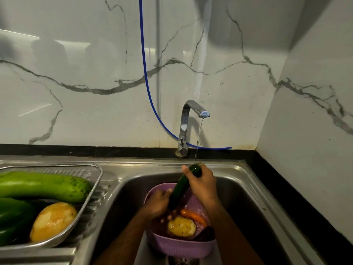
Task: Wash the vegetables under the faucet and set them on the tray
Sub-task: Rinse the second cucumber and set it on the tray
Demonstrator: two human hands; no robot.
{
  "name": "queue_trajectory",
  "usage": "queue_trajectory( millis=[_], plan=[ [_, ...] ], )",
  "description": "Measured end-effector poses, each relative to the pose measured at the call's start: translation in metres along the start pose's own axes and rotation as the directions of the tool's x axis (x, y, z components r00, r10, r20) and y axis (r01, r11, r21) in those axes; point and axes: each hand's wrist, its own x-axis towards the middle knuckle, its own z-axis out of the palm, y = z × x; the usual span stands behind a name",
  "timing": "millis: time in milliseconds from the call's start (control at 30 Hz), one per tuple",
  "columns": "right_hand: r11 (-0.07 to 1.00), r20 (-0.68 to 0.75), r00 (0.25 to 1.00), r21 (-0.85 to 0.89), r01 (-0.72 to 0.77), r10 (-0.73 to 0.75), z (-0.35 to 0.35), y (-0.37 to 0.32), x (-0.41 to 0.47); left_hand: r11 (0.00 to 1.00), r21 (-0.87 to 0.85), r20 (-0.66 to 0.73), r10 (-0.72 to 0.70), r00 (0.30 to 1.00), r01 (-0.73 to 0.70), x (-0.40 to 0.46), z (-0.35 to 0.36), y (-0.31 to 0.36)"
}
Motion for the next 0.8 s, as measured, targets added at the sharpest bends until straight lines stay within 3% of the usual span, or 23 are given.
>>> queue_trajectory(
  millis=[200, 367, 500, 633, 700, 800],
  plan=[
    [0.997, -0.034, 0.998, 0.058, 0.056, -0.054, 0.005, -0.003, 0.005, 0.987, -0.161, 0.111, 0.044, 0.993, -0.026, -0.015, 0.0, 0.016],
    [0.989, -0.072, 0.997, 0.145, -0.001, 0.011, -0.002, -0.004, 0.011, 0.974, -0.195, 0.076, 0.13, 0.989, -0.113, -0.017, 0.004, 0.023],
    [0.954, 0.09, 0.99, 0.269, -0.129, 0.108, -0.008, -0.005, 0.004, 0.966, -0.235, 0.02, 0.119, 0.993, -0.111, -0.018, 0.004, 0.033],
    [0.911, 0.238, 0.953, 0.319, -0.261, 0.189, -0.007, -0.005, -0.005, 0.935, -0.351, 0.119, -0.005, 0.993, 0.047, -0.023, 0.003, 0.035],
    [0.892, 0.304, 0.928, 0.327, -0.313, 0.214, -0.003, -0.004, -0.007, 0.908, -0.414, 0.17, 0.007, 0.985, 0.065, -0.023, 0.006, 0.036],
    [0.88, 0.276, 0.928, 0.335, -0.337, 0.25, 0.0, -0.001, -0.007, 0.896, -0.437, 0.228, 0.019, 0.973, 0.085, -0.022, 0.009, 0.039]
  ],
)
